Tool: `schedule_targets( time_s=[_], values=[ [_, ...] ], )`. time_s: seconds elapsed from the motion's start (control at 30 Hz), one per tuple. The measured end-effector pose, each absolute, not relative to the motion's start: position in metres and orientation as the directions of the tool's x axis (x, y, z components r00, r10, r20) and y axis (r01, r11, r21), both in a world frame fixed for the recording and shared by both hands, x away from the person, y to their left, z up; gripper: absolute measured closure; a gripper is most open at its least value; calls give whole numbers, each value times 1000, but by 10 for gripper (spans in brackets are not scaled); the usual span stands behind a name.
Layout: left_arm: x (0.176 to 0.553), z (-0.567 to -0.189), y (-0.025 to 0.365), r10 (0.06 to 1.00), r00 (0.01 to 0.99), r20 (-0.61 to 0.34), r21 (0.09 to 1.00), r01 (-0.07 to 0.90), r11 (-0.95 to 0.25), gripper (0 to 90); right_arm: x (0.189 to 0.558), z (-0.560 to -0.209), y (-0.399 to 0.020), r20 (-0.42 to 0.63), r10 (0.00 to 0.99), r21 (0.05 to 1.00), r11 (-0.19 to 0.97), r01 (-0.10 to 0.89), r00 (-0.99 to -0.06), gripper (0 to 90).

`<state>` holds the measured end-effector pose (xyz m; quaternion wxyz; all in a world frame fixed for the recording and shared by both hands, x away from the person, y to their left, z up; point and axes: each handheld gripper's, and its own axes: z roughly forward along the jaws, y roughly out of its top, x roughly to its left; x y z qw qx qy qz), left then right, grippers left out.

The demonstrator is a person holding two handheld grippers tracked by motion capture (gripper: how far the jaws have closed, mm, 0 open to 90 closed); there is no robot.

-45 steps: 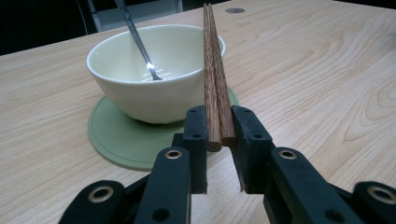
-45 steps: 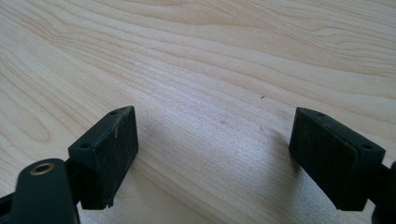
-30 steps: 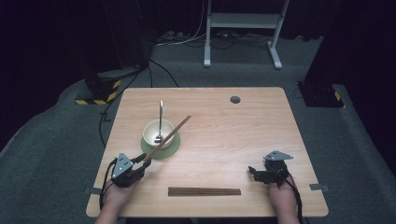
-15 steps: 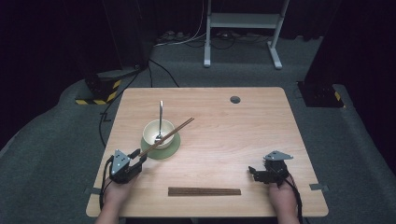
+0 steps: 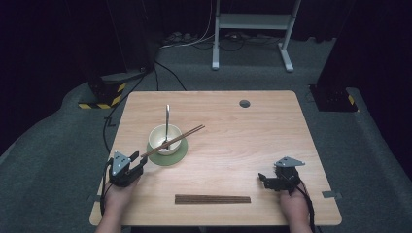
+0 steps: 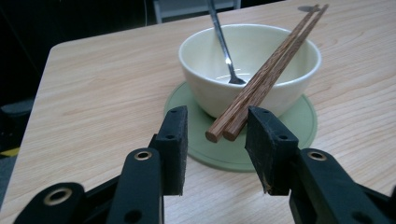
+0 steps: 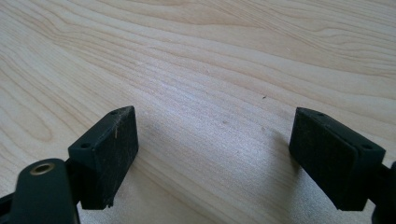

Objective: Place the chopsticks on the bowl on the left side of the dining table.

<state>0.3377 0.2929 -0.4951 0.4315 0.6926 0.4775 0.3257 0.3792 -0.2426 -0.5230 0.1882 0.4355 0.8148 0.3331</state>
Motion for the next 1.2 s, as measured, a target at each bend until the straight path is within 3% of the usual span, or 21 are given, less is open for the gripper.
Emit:
schedule_targets(
  time_s=[0.5,1.2],
  values=[
    [366,-478,296,950,300,89,870,441,-221,588,379,-523,-243,-17,834,707,400,583,-551,156],
    [388,-496,302,963,268,-13,901,421,-105,549,382,-523,-240,-13,841,698,395,597,-541,112]
  ],
)
